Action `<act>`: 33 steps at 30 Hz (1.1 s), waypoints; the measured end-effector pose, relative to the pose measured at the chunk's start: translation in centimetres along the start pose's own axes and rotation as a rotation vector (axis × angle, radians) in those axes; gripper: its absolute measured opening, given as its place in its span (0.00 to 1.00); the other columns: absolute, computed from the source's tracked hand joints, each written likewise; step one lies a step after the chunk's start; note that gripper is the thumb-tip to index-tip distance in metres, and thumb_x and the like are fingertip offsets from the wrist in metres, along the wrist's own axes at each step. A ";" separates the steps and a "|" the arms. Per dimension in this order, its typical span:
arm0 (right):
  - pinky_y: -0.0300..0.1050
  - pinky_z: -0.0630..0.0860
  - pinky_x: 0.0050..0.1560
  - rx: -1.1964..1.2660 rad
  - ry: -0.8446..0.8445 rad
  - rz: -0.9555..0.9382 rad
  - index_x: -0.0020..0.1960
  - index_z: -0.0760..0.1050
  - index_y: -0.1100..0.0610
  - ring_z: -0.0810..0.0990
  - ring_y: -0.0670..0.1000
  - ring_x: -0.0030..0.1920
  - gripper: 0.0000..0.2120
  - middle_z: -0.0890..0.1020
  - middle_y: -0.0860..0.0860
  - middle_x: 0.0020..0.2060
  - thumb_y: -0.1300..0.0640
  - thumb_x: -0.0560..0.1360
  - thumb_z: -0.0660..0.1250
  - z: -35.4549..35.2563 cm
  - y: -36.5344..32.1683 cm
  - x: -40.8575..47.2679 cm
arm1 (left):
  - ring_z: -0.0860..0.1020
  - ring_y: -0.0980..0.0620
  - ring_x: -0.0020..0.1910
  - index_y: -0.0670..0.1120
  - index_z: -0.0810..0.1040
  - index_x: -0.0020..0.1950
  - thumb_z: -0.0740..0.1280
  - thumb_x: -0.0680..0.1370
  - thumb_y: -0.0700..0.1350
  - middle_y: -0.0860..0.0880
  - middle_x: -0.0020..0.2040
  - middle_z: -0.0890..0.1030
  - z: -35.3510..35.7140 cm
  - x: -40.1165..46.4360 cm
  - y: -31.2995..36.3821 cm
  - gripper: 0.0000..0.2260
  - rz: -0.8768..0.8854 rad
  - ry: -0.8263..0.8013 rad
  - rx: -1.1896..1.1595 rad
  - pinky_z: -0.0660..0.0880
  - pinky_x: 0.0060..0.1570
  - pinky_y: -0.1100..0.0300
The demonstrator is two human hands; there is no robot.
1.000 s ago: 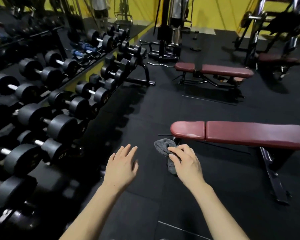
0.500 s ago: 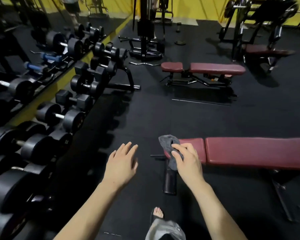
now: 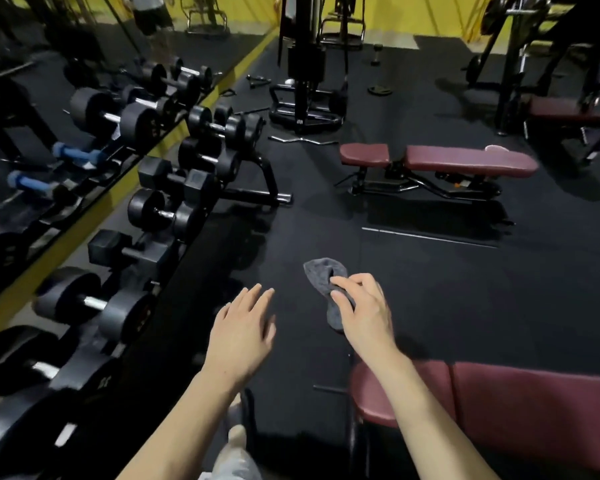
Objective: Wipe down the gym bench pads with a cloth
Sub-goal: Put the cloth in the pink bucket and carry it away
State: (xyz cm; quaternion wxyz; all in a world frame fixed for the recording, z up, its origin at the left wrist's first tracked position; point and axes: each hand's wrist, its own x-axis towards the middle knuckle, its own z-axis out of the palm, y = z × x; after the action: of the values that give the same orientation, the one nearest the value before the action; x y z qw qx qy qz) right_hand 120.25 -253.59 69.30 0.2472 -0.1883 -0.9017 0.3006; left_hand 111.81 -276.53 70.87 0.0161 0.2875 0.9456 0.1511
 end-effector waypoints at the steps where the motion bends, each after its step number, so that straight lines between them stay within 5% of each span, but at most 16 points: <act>1: 0.46 0.75 0.55 -0.009 0.014 0.008 0.62 0.83 0.50 0.73 0.48 0.53 0.11 0.75 0.44 0.51 0.55 0.80 0.71 1.3 0.3 2.0 | 0.65 0.47 0.79 0.51 0.68 0.79 0.62 0.82 0.53 0.49 0.78 0.69 0.4 2.7 -1.0 0.24 0.009 -0.004 -0.006 0.67 0.74 0.47; 11: 0.48 0.78 0.53 -0.043 0.164 0.211 0.63 0.82 0.51 0.76 0.49 0.53 0.11 0.75 0.44 0.52 0.57 0.81 0.70 9.0 -0.3 22.5 | 0.64 0.46 0.79 0.51 0.65 0.80 0.60 0.83 0.53 0.49 0.79 0.67 -2.2 32.4 -7.9 0.25 0.241 -0.122 0.034 0.66 0.75 0.48; 22: 0.46 0.78 0.56 -0.170 0.288 0.444 0.65 0.82 0.51 0.75 0.48 0.55 0.13 0.74 0.44 0.53 0.55 0.81 0.70 6.6 8.2 37.3 | 0.60 0.48 0.81 0.54 0.62 0.82 0.56 0.84 0.56 0.51 0.81 0.64 0.5 54.1 1.1 0.25 0.575 -0.206 0.000 0.61 0.77 0.50; 33: 0.49 0.79 0.53 -0.133 0.399 0.475 0.62 0.82 0.51 0.76 0.47 0.53 0.11 0.74 0.41 0.51 0.56 0.79 0.71 3.3 25.6 57.7 | 0.57 0.49 0.82 0.55 0.58 0.83 0.53 0.84 0.57 0.52 0.82 0.61 6.4 78.7 15.3 0.26 0.754 -0.245 0.156 0.59 0.79 0.50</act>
State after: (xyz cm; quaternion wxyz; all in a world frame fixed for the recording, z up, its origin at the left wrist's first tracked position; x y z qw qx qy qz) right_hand 76.75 -207.75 69.99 0.3293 -0.4647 -0.7839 0.2474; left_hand 55.12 -219.50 73.76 0.0504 0.6306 0.7735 0.0388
